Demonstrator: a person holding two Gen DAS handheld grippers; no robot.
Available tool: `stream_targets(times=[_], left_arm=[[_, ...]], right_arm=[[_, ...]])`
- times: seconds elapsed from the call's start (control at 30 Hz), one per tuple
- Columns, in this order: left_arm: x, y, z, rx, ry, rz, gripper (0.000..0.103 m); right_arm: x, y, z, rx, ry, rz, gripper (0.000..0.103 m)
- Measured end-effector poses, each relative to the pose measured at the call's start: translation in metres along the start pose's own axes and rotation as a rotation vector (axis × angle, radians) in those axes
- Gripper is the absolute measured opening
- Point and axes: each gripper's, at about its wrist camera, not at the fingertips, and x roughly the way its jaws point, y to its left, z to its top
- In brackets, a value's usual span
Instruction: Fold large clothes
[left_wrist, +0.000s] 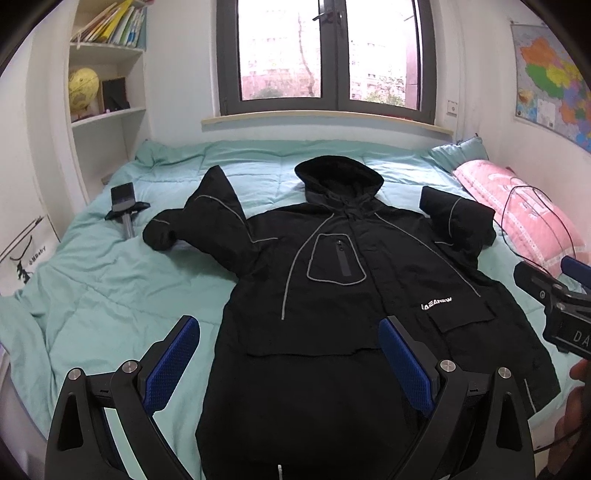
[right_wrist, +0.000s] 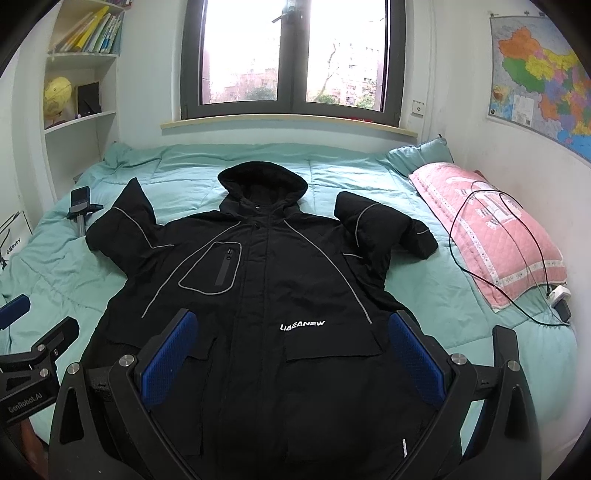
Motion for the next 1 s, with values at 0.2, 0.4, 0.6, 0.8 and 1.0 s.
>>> stream_targets(times=[0.2,0.4,0.6,0.8,1.0], left_arm=[[0.000,-0.002,-0.002,0.011,0.002,0.014,0.098],[0.001,-0.004,-0.003,0.011,0.006,0.016,0.098],[0.002,-0.005,-0.004,0.013,0.010,0.018,0.098],[0.002,-0.006,-0.003,0.019,0.011,0.020,0.098],[0.004,-0.007,-0.001,0.024,0.006,0.022,0.098]], right_arm=[[0.001,0.001,0.000,0.003,0.007,0.002,0.103],[0.003,-0.002,-0.002,0.012,0.017,0.006,0.103],[0.005,-0.002,-0.003,0.013,0.021,0.008,0.103],[0.009,-0.003,-0.005,0.015,0.030,0.006,0.103],[0.015,-0.007,-0.006,0.030,0.042,0.005,0.103]])
